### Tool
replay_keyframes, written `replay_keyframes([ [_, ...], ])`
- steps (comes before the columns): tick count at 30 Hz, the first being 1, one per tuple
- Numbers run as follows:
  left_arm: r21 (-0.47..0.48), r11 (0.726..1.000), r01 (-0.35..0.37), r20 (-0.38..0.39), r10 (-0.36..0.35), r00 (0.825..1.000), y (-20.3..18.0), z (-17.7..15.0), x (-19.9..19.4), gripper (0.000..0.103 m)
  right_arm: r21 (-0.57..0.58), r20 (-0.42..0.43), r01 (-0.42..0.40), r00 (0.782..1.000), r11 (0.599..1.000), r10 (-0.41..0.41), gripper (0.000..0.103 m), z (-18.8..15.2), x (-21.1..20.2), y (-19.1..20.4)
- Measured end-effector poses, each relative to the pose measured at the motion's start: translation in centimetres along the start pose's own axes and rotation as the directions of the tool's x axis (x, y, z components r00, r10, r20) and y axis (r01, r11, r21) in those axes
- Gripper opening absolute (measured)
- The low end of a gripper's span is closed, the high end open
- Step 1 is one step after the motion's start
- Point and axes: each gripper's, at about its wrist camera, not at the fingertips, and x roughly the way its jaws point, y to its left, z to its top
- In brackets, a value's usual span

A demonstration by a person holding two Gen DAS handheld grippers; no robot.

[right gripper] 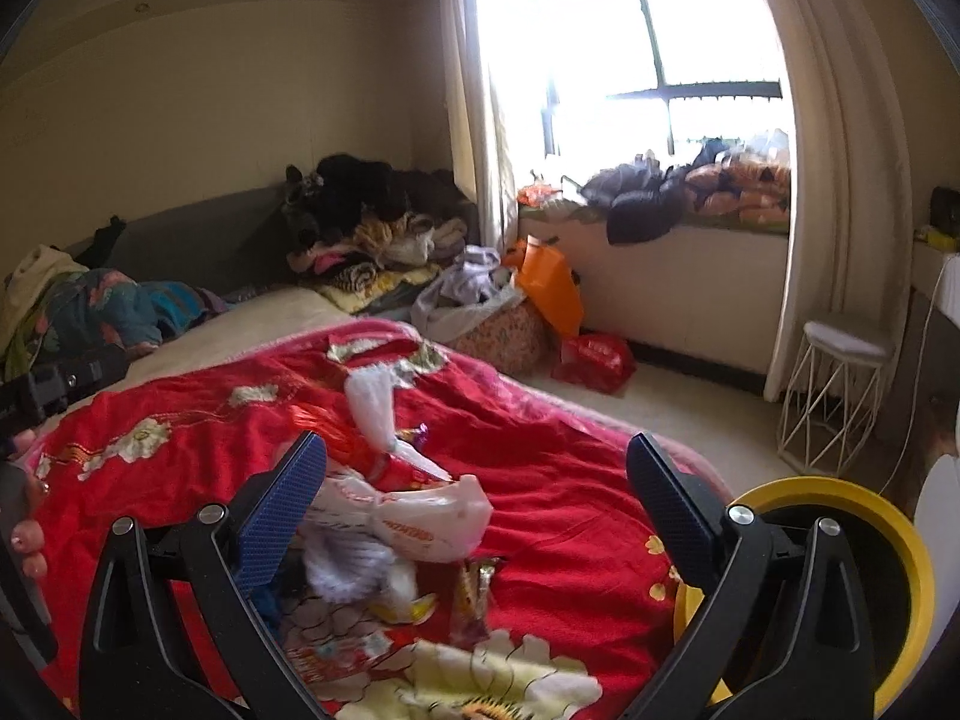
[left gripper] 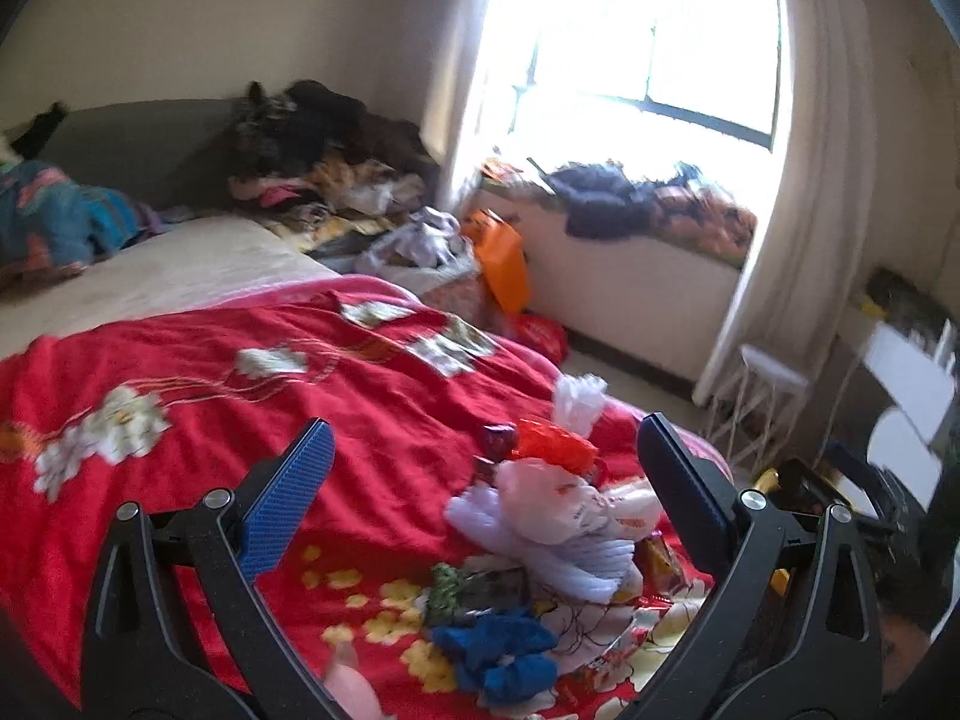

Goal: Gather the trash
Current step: 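Grasp the red and white plastic bag bundle with the left gripper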

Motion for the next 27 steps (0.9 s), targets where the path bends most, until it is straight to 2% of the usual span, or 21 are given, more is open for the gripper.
replay_keyframes([
  [3, 0.053, 0.998, 0.029, -0.047, -0.026, 0.999, -1.3, 0.2, 2.6, 0.093, 0.015, -0.068, -0.010, 0.998, 1.000, 0.011, 0.097, 0.1, 2.5, -1.0],
  [5, 0.059, 0.997, 0.048, -0.087, -0.043, 0.995, -1.6, 0.3, 4.3, 0.093, 0.026, -0.110, -0.024, 0.994, 0.999, 0.026, 0.091, 0.1, 4.0, -1.4],
  [9, 0.044, 0.995, 0.092, -0.171, -0.083, 0.982, -1.9, 0.3, 7.5, 0.092, 0.059, -0.187, -0.046, 0.981, 0.997, 0.056, 0.083, -0.4, 6.9, -2.4],
  [11, 0.003, 0.993, 0.120, -0.212, -0.117, 0.970, -1.7, 0.4, 9.2, 0.092, 0.073, -0.225, -0.060, 0.971, 0.996, 0.075, 0.076, -0.7, 8.2, -2.5],
  [13, -0.032, 0.990, 0.137, -0.244, -0.141, 0.959, -1.5, 0.4, 10.6, 0.086, 0.088, -0.264, -0.082, 0.959, 0.993, 0.103, 0.071, -1.1, 9.7, -2.6],
  [15, -0.032, 0.990, 0.137, -0.256, -0.141, 0.956, -1.4, 0.4, 11.5, 0.083, 0.098, -0.295, -0.102, 0.947, 0.990, 0.127, 0.066, -1.3, 10.7, -2.4],
  [21, -0.060, 0.987, 0.146, -0.315, -0.158, 0.936, -1.3, 0.0, 14.1, 0.066, 0.127, -0.381, -0.161, 0.903, 0.979, 0.198, 0.036, -1.8, 13.5, -1.6],
  [23, -0.078, 0.985, 0.155, -0.332, -0.172, 0.927, -1.1, -0.2, 14.8, 0.064, 0.133, -0.405, -0.188, 0.886, 0.973, 0.226, 0.023, -2.2, 13.9, -1.4],
  [26, -0.089, 0.982, 0.166, -0.358, -0.187, 0.915, -1.1, -0.7, 15.6, 0.054, 0.135, -0.404, -0.194, 0.885, 0.972, 0.232, 0.016, -2.5, 13.5, -1.5],
  [27, -0.094, 0.981, 0.169, -0.357, -0.192, 0.914, -1.1, -0.8, 15.7, 0.048, 0.135, -0.402, -0.196, 0.885, 0.971, 0.234, 0.016, -2.5, 13.4, -1.6],
])
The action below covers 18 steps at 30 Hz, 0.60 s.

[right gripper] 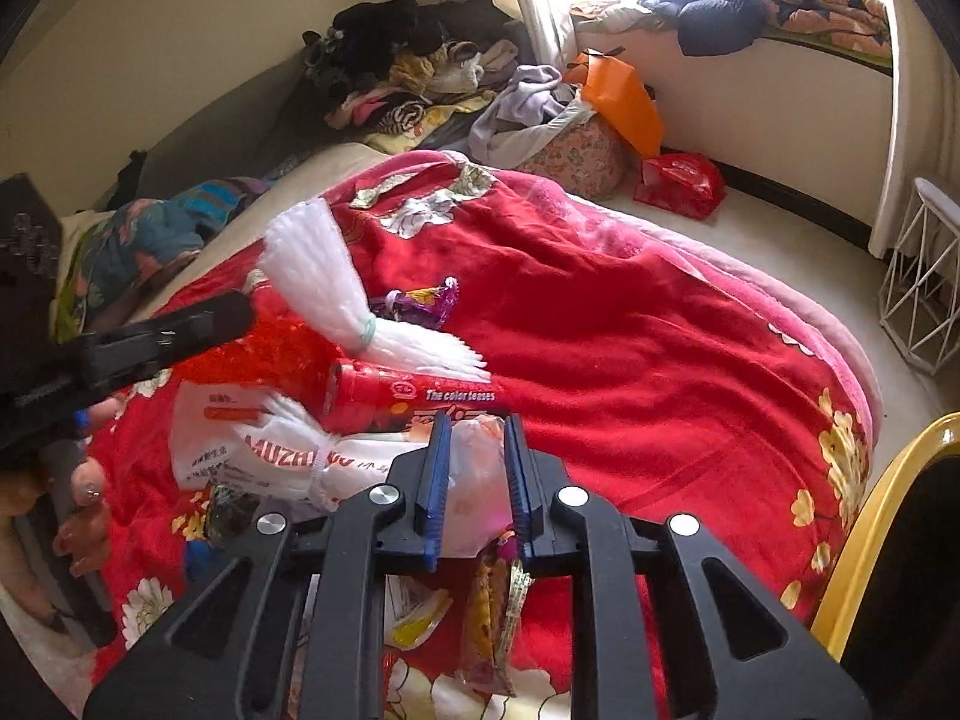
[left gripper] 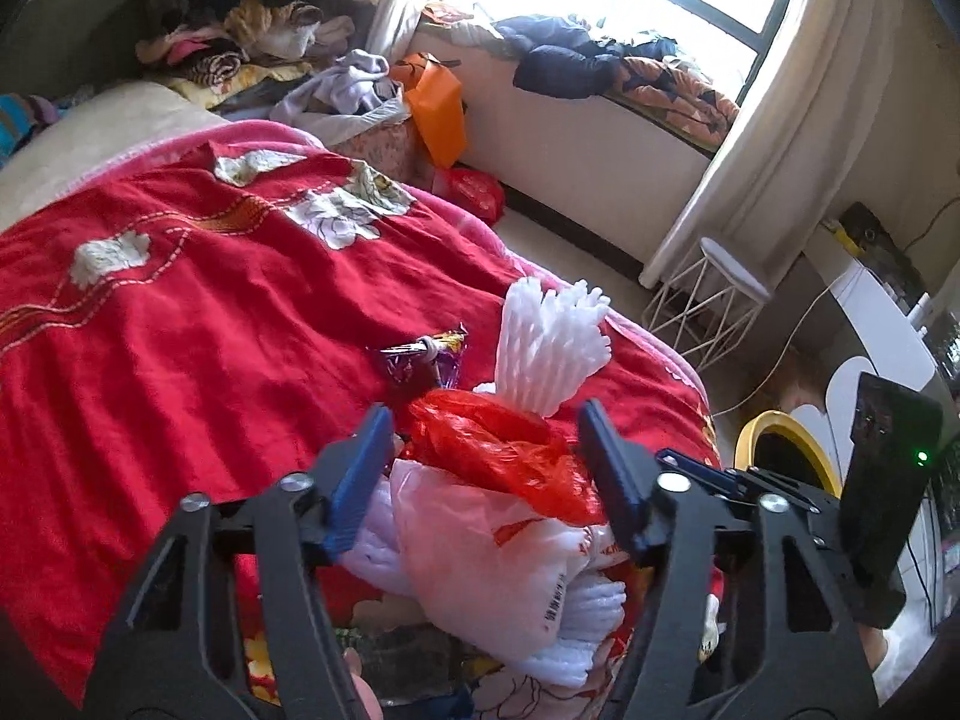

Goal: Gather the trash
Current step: 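Grasp the red and white plastic bag bundle with the left gripper, then carry the held plastic bags with the left gripper over the yellow bin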

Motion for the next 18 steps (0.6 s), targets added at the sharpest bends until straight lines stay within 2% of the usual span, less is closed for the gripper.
replay_keyframes([
  [1, -0.007, 1.000, 0.008, -0.001, -0.008, 1.000, 0.0, -0.1, 0.2, 0.039, -0.003, 0.004, -0.001, 1.000, 1.000, 0.001, 0.015, -0.1, -0.1, 0.0],
  [4, -0.005, 1.000, 0.000, -0.007, 0.000, 1.000, -0.2, -0.3, 0.6, 0.022, -0.009, 0.035, 0.008, 0.999, 1.000, -0.007, 0.009, -0.3, -1.0, 0.1],
  [7, -0.008, 1.000, -0.008, -0.002, 0.008, 1.000, -0.5, -0.4, 0.6, 0.010, -0.011, 0.071, 0.022, 0.997, 1.000, -0.021, 0.008, -0.5, -2.0, 0.3],
  [11, -0.021, 1.000, -0.006, 0.019, 0.006, 1.000, -0.6, -0.5, -0.1, 0.004, -0.035, 0.098, 0.025, 0.995, 0.999, -0.022, 0.007, -0.8, -3.0, 1.0],
  [18, -0.021, 1.000, -0.004, 0.083, 0.006, 0.997, -1.1, -0.9, -3.2, 0.003, -0.077, 0.163, 0.026, 0.987, 0.997, -0.013, 0.007, -1.2, -5.5, 2.4],
])
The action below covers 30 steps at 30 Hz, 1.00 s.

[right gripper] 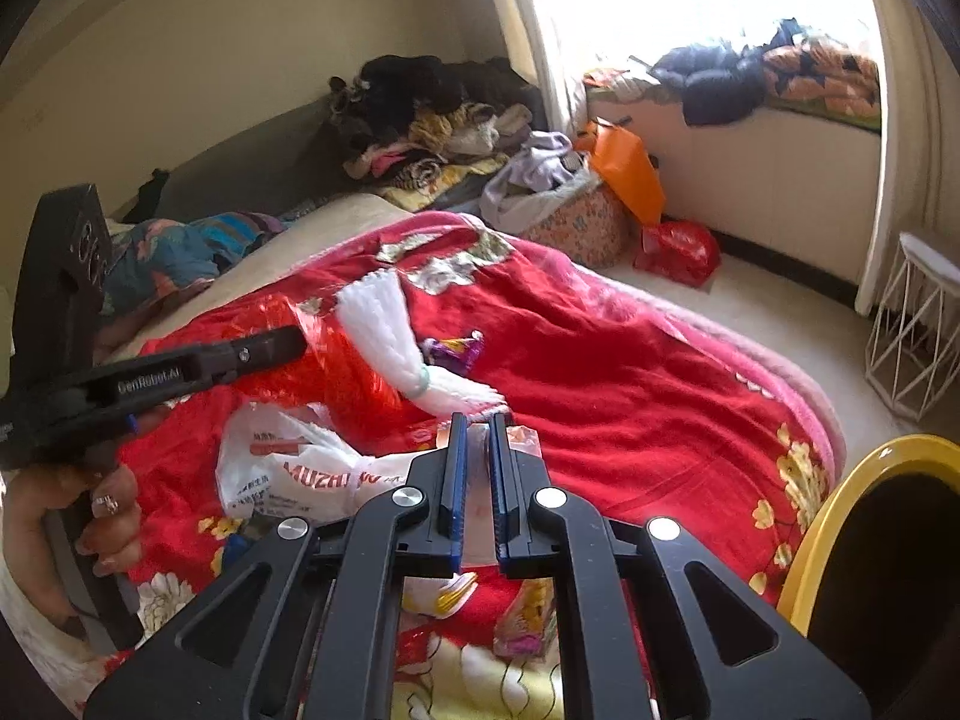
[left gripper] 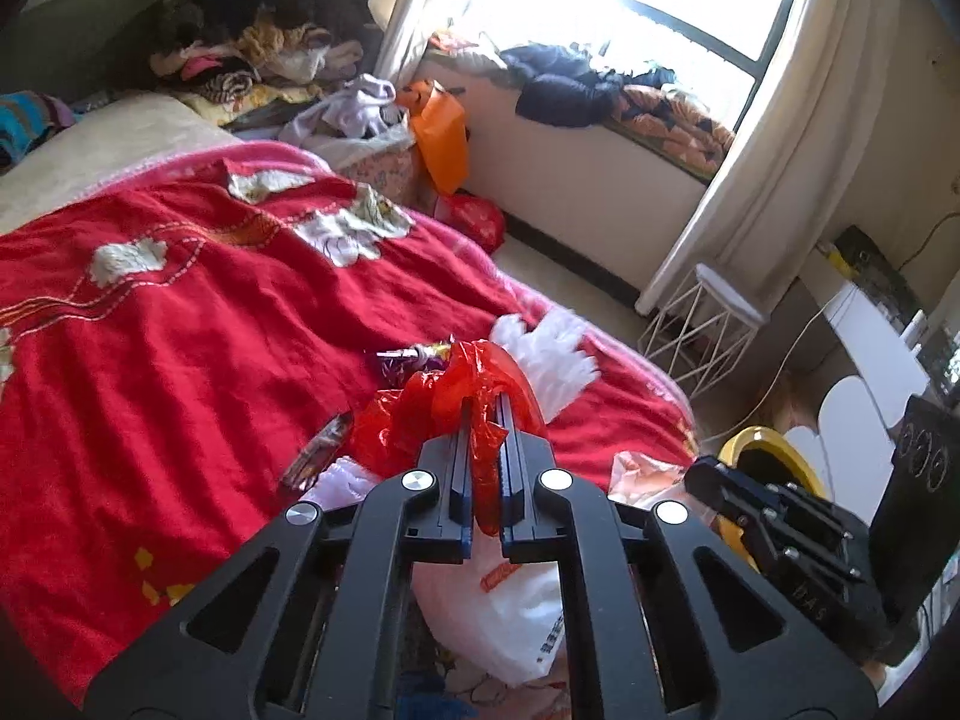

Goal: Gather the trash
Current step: 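Carry the held plastic bags with the left gripper over the yellow bin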

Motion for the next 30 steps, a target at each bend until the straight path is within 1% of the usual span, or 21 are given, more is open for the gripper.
replay_keyframes([
  [4, 0.001, 1.000, 0.009, 0.048, -0.009, 0.999, -0.3, -0.2, -2.4, 0.003, 0.001, 0.015, -0.019, 1.000, 1.000, 0.019, 0.007, -0.4, -1.4, 0.3],
  [7, 0.010, 1.000, -0.002, 0.078, 0.001, 0.997, -0.5, -0.3, -3.8, 0.003, 0.007, 0.039, -0.024, 0.999, 1.000, 0.023, 0.007, -0.6, -2.5, 0.4],
  [12, 0.006, 1.000, -0.004, 0.153, 0.003, 0.988, -1.1, -0.1, -6.7, 0.003, 0.002, 0.076, 0.011, 0.997, 1.000, -0.011, 0.007, -0.3, -3.9, 0.8],
  [15, 0.011, 1.000, 0.005, 0.174, -0.007, 0.985, -1.4, 0.2, -7.9, 0.003, 0.014, 0.094, 0.022, 0.995, 1.000, -0.023, 0.007, -0.2, -5.0, 0.8],
  [20, 0.024, 1.000, 0.013, 0.229, -0.018, 0.973, -2.3, 0.5, -10.5, 0.003, 0.020, 0.122, 0.025, 0.992, 0.999, -0.028, 0.006, -0.1, -6.8, 0.5],
  [24, 0.032, 0.999, 0.019, 0.242, -0.026, 0.970, -2.8, 0.4, -11.7, 0.003, 0.041, 0.143, 0.031, 0.989, 0.999, -0.037, 0.006, 0.0, -8.0, 0.1],
  [28, 0.035, 0.999, 0.017, 0.256, -0.026, 0.966, -3.1, 0.0, -12.3, 0.003, 0.058, 0.164, 0.055, 0.984, 0.997, -0.064, 0.006, -0.1, -9.2, -0.5],
  [30, 0.032, 0.999, 0.023, 0.250, -0.030, 0.968, -3.3, -0.2, -12.3, 0.003, 0.069, 0.171, 0.066, 0.982, 0.995, -0.077, 0.006, -0.1, -9.7, -0.9],
])
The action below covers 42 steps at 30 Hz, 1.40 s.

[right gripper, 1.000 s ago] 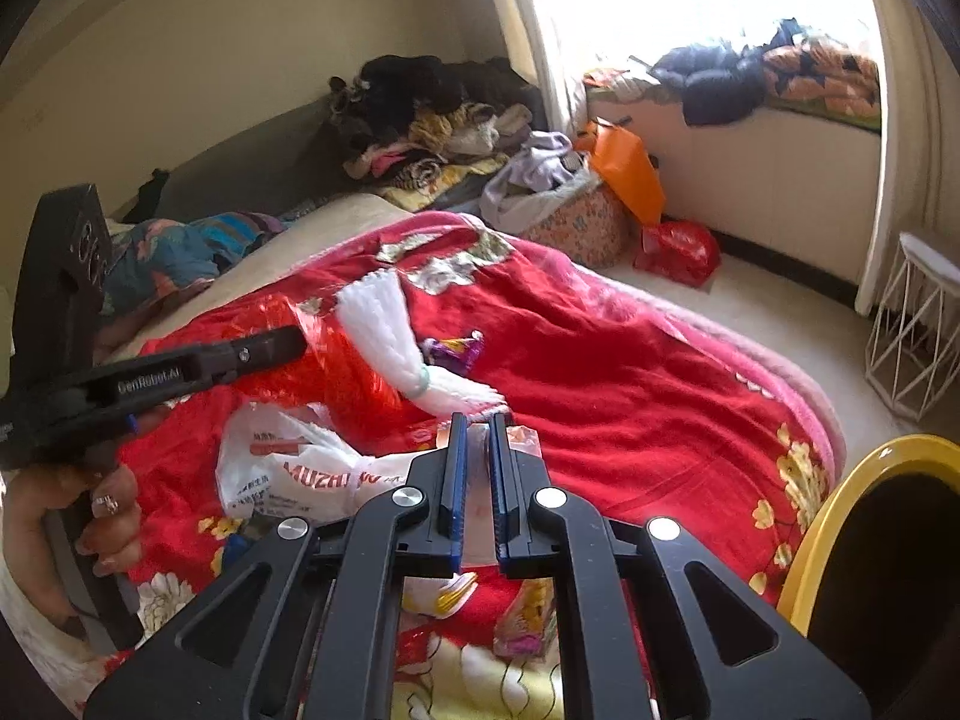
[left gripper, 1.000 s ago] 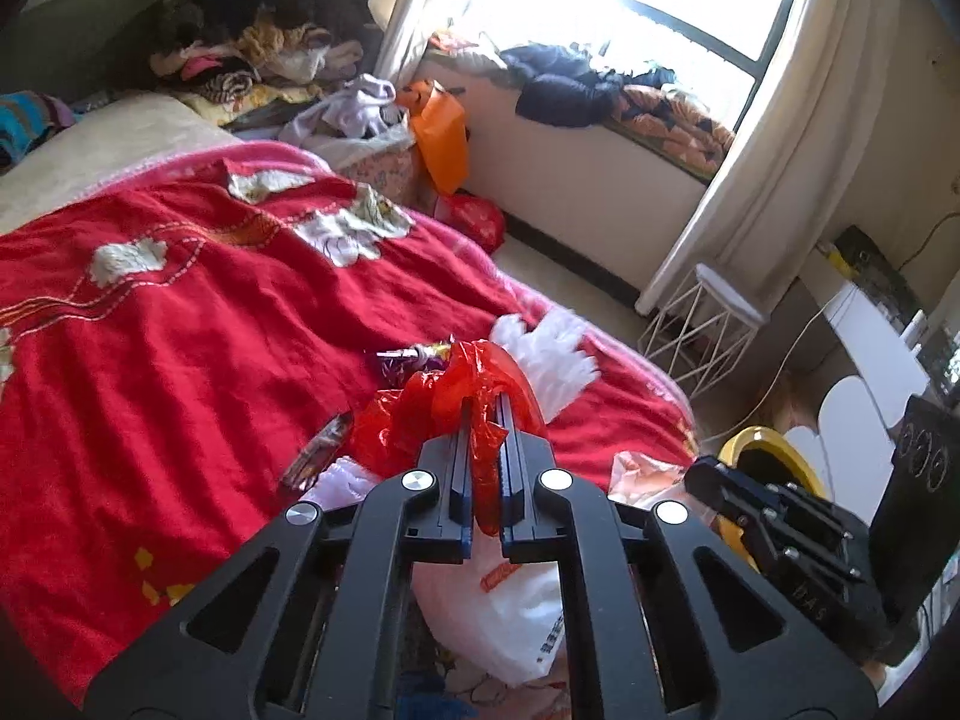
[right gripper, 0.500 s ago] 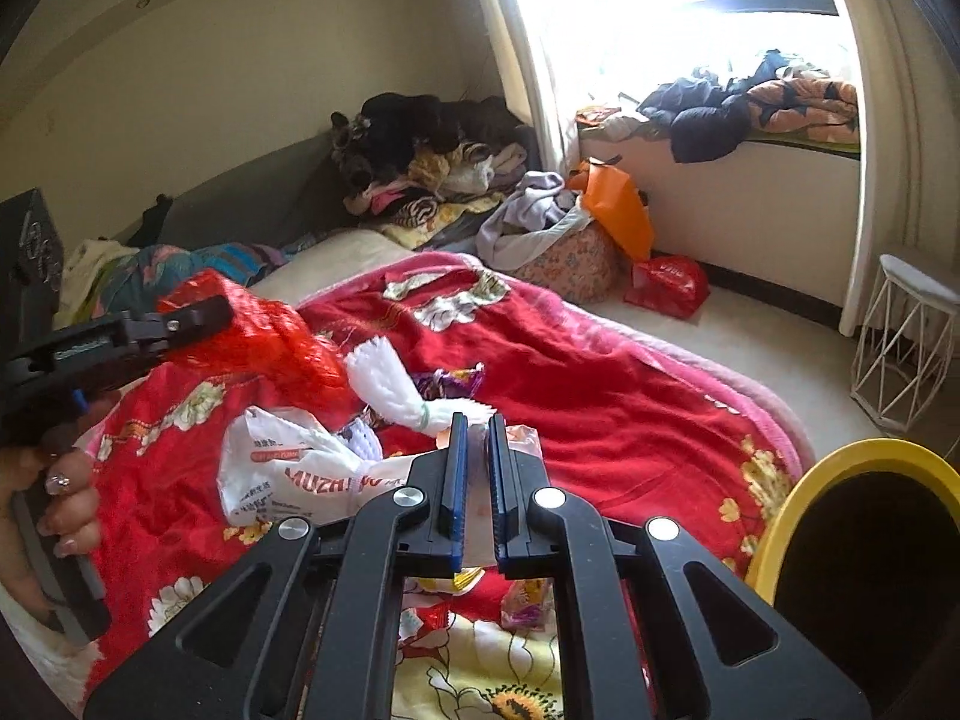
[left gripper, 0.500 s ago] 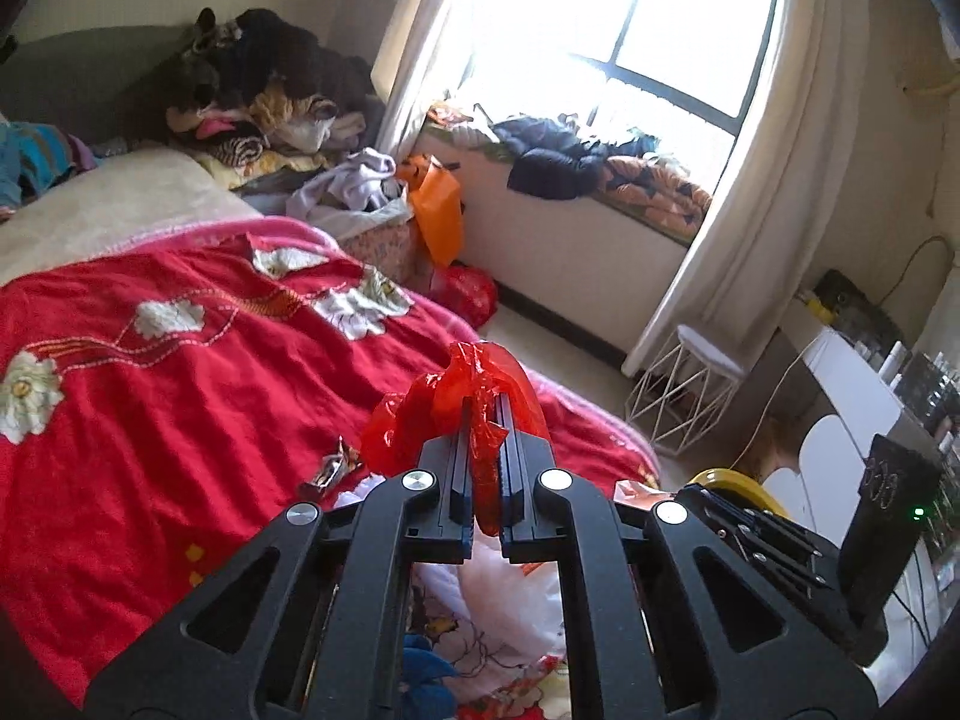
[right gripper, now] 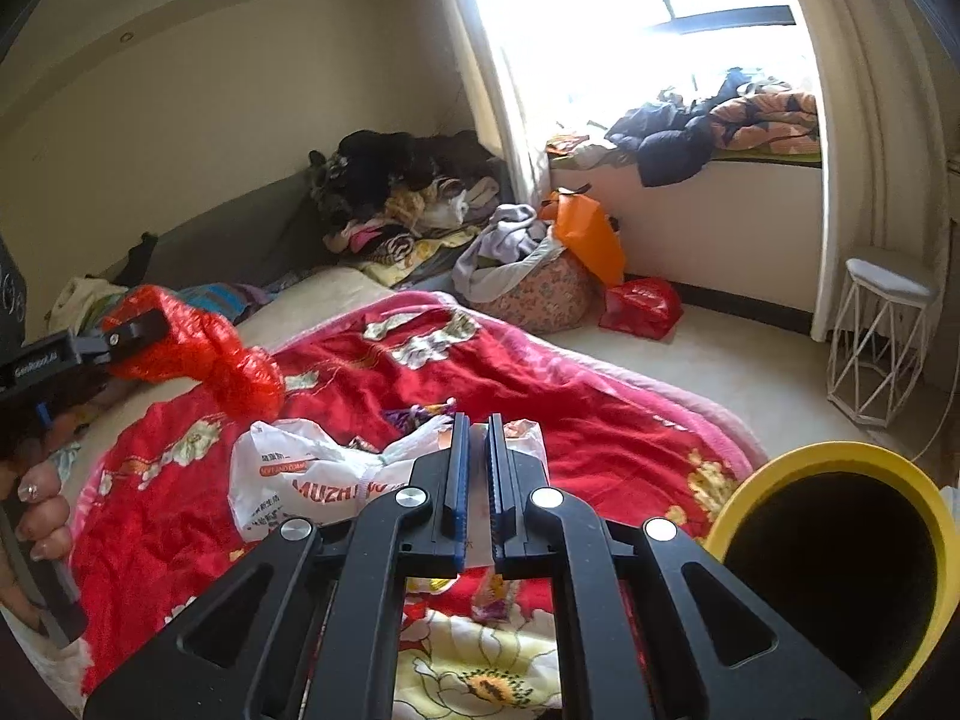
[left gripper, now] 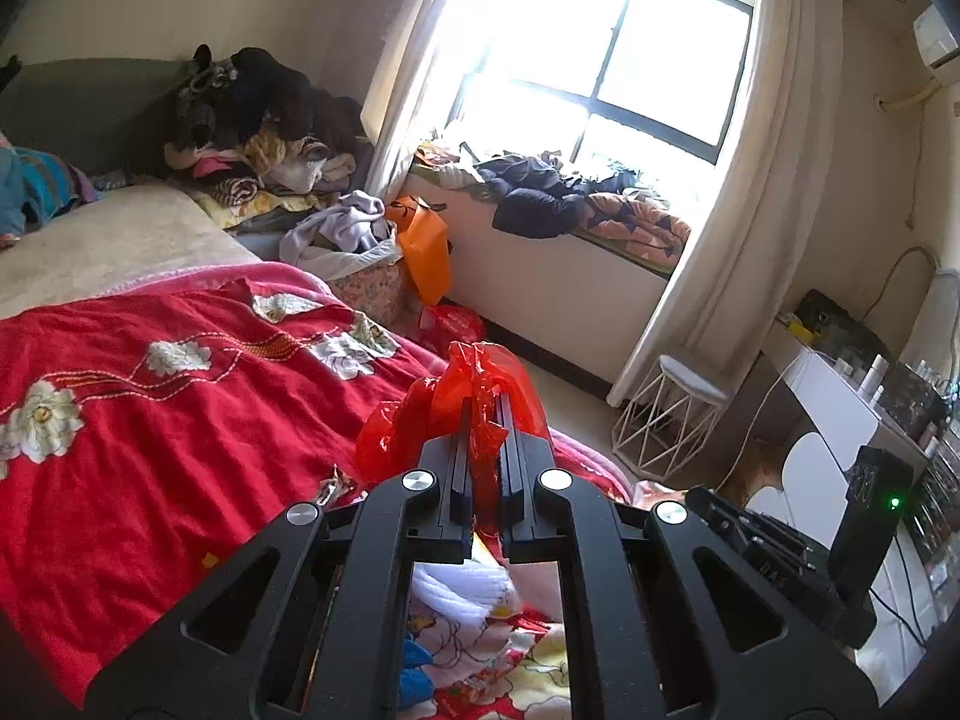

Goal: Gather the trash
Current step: 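Carry the held plastic bags with the left gripper over the yellow bin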

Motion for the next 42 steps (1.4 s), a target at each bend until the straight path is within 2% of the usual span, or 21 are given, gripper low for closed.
replay_keyframes([
  [8, 0.029, 0.999, 0.019, -0.022, -0.019, 1.000, -1.6, -0.8, 0.0, 0.003, 0.029, 0.030, 0.087, 0.996, 0.996, -0.088, 0.005, 0.3, -2.4, -2.3],
  [15, 0.050, 0.998, 0.038, -0.058, -0.035, 0.998, -3.4, -1.9, 0.5, 0.003, 0.052, 0.056, 0.173, 0.983, 0.984, -0.176, 0.005, 0.2, -4.3, -4.5],
  [27, 0.130, 0.986, 0.108, -0.069, -0.100, 0.993, -9.0, -2.9, 0.8, 0.003, 0.083, 0.085, 0.266, 0.958, 0.960, -0.273, 0.005, 0.0, -6.2, -7.0],
  [34, 0.153, 0.972, 0.178, -0.094, -0.165, 0.982, -11.8, -3.4, 1.7, 0.003, 0.110, 0.096, 0.322, 0.938, 0.940, -0.333, 0.005, -0.2, -7.2, -8.7],
  [42, 0.177, 0.952, 0.249, -0.147, -0.224, 0.963, -15.1, -4.9, 3.6, 0.003, 0.134, 0.104, 0.412, 0.899, 0.901, -0.426, 0.005, -0.9, -8.5, -11.4],
])
